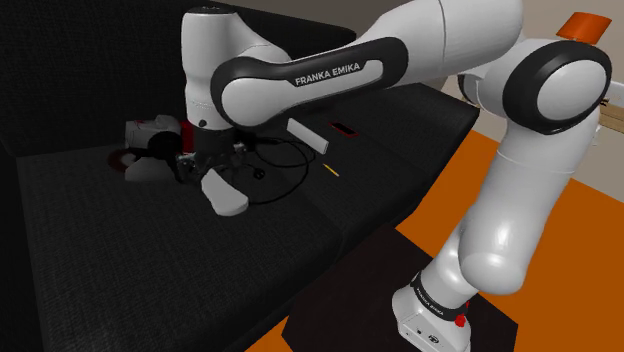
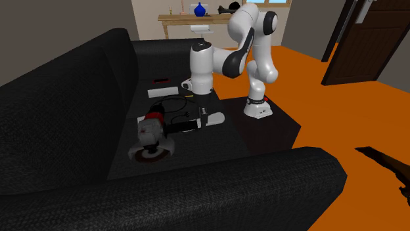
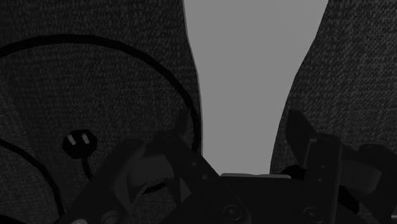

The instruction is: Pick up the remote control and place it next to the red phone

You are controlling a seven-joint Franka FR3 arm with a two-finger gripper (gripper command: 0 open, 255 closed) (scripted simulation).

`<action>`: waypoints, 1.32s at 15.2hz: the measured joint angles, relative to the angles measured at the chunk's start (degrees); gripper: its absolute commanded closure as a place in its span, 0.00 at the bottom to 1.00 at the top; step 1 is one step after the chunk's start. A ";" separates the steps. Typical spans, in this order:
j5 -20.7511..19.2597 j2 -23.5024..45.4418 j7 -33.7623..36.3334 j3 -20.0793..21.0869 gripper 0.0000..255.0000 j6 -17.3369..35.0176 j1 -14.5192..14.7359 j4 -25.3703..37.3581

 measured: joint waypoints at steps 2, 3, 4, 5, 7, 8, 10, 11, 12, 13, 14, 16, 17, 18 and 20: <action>1.33 -2.73 -2.16 -0.32 1.00 0.62 -1.55 -2.91; 2.19 -4.43 -3.72 -0.64 1.00 0.96 -2.56 -4.65; 2.85 -5.74 -5.51 -1.18 1.00 1.69 -3.66 -6.44; 3.48 -6.95 -6.88 -1.56 1.00 1.72 -4.42 -7.51; 4.76 -9.59 -10.05 -2.60 1.00 2.55 -6.12 -10.61; 5.25 -10.62 -11.53 -3.13 1.00 2.77 -6.83 -11.70; 6.41 -13.18 -14.60 -4.29 1.00 3.64 -8.22 -14.81; 6.91 -14.36 -16.29 -5.02 1.00 3.91 -8.97 -16.11; 7.38 -15.57 -17.97 -5.76 1.00 3.90 -9.66 -17.19; 7.73 -16.55 -19.72 -6.60 1.00 4.14 -10.40 -18.31; 8.22 -17.90 -21.18 -7.26 1.00 4.32 -10.92 -19.74; 8.64 -19.48 -24.31 -8.88 1.00 4.91 -12.17 -21.78; 8.85 -20.30 -25.74 -9.63 1.00 4.71 -12.71 -22.38; 8.94 -20.91 -27.12 -10.39 1.00 4.94 -13.27 -23.15; 9.03 -22.11 -30.30 -12.22 1.00 4.81 -14.59 -24.16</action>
